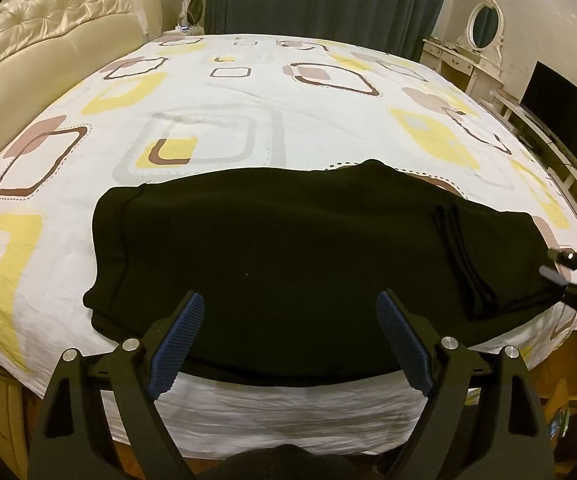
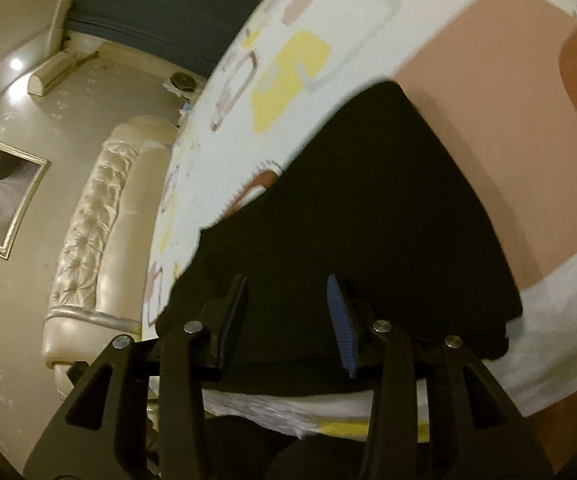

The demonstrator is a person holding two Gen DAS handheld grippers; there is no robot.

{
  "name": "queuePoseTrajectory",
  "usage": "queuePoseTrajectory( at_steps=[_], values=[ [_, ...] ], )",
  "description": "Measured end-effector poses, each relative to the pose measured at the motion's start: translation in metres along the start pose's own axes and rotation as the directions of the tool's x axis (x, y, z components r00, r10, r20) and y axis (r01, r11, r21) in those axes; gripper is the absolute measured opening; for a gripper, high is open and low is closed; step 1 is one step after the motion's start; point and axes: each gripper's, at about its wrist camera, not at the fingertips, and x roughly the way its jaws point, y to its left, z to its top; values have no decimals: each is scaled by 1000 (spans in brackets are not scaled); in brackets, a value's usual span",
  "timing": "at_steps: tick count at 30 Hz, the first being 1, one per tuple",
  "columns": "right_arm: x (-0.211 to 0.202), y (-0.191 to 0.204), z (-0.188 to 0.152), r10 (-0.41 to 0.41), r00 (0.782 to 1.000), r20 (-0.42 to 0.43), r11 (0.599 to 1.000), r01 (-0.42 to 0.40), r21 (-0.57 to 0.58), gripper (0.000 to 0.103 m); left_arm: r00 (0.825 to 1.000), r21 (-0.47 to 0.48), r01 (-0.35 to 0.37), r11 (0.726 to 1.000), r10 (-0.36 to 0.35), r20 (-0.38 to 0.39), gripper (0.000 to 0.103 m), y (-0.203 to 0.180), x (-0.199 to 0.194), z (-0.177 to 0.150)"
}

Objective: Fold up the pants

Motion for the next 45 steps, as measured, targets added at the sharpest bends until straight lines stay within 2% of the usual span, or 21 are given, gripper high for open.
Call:
queuePoseTrajectory(
  at_steps=[19, 21, 25, 30, 33, 35, 39, 43, 45],
  values=[
    [3, -8, -11, -8, 1000, -1, 999, 8, -36, 40, 1000, -6, -15, 1000, 15, -8, 87, 5, 2, 3],
    [2, -7, -11, -12, 1000, 0, 999, 12, -40, 40, 1000, -28, 5, 1000, -6, -24, 87, 12, 3, 5],
    [2, -5, -11, -16, 1000, 1, 999, 16, -43, 40, 998, -132, 47, 990, -51, -29, 87, 44, 0, 13],
    [2, -2, -12, -17, 1000, 1, 999, 17, -42, 40, 996, -332, 84, 940, -93, -11, 87, 122, -1, 21],
    [2, -3, -11, -14, 1000, 0, 999, 14, -38, 40, 995, -405, 78, 911, -99, -32, 87, 169, 8, 16],
    [3, -3, -12, -13, 1000, -1, 999, 13, -39, 40, 989, -456, 97, 885, -139, -59, 86, 198, 20, 10],
    [3, -3, -13, -15, 1000, 1, 999, 15, -38, 40, 960, -562, 178, 808, -268, -82, 86, 230, 44, -3],
    [3, -4, -12, -15, 1000, 2, 999, 15, -39, 40, 938, -577, 254, 776, -343, -47, 85, 229, 52, 1],
    [3, -4, -12, -15, 1000, 2, 999, 15, -38, 40, 905, -587, 326, 741, -424, -34, 85, 220, 61, 2]
  ],
)
